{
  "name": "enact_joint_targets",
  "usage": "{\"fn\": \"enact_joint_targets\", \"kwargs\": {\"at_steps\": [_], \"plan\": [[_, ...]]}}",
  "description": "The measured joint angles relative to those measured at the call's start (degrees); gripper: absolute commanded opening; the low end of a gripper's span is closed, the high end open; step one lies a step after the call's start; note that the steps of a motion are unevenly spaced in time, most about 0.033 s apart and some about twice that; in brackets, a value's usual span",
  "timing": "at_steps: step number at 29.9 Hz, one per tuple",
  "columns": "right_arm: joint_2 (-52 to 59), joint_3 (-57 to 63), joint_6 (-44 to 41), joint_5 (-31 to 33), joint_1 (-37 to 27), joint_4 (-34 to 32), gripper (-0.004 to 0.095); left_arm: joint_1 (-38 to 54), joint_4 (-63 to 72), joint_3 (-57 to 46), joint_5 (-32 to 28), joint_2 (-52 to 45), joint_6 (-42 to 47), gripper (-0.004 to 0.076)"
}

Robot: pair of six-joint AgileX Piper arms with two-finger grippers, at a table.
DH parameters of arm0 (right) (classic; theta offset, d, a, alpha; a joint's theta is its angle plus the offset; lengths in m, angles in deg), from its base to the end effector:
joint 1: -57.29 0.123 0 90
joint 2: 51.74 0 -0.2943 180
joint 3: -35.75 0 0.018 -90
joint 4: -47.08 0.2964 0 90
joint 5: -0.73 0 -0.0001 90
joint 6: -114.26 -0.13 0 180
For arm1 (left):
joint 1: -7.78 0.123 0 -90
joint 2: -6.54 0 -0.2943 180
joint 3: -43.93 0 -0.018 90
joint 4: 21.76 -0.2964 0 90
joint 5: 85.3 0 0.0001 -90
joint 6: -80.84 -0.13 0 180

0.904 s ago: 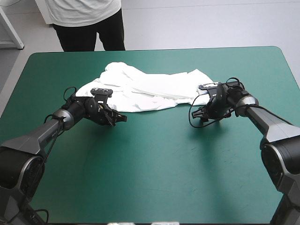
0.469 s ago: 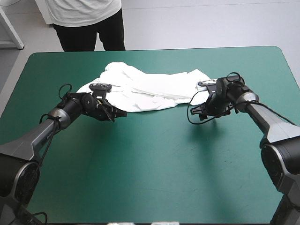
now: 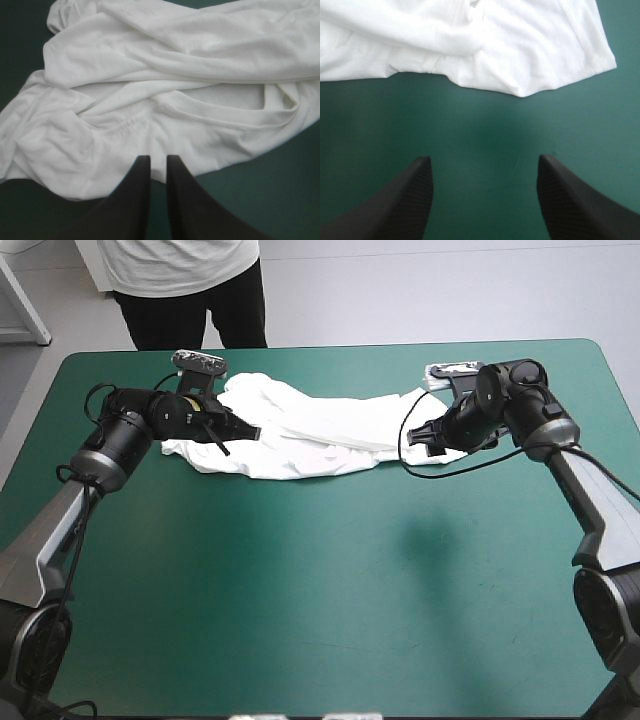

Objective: Fold the cloth

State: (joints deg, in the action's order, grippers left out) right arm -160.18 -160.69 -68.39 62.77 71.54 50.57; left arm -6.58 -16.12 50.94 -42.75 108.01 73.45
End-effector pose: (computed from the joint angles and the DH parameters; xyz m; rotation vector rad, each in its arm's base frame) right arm 0.4313 0.1167 0.2931 -0.2509 2.6854 0.1719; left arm 0.4280 -0.1185 0.3116 0.3970 2.3602 -0.1710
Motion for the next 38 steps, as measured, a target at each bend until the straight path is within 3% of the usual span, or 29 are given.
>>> {"fn": "enact_joint_targets", "kwargs": {"at_steps": [3, 5, 13, 16, 22, 24, 38], "plan": [[0.0, 0.0, -0.4, 0.8, 0.0, -0.2, 0.0004, 0.0, -0.9, 2.4, 1.2, 1.3, 0.0, 0.0438], [0.0, 0.0, -0.5, 1.0, 0.0, -0.4, -0.0006, 0.0, -0.9, 4.0, 1.4, 2.3, 0.0, 0.0482], [1.3, -0.1, -1.7, 1.8, -0.5, -2.5, -0.0015, 0.1, -2.3, 11.1, 4.0, 7.3, 0.8, 0.0482], [1.8, -0.5, -1.7, 1.3, -1.8, -2.4, 0.0071, 1.6, -3.5, 13.7, 8.5, 10.0, 4.2, 0.0482], [1.8, -2.3, -1.7, -1.3, -4.6, -2.6, 0.0518, 8.2, -5.6, 16.6, 15.7, 15.3, 6.7, 0.0482], [1.8, -2.8, -1.7, -1.6, -5.4, -2.5, 0.0607, 9.6, -7.1, 17.9, 16.3, 16.4, 7.9, 0.0482], [-4.4, -4.8, -0.6, -2.5, -9.1, 3.0, 0.0585, 15.6, -9.8, 24.7, 18.4, 25.3, 9.3, 0.0482]]}}
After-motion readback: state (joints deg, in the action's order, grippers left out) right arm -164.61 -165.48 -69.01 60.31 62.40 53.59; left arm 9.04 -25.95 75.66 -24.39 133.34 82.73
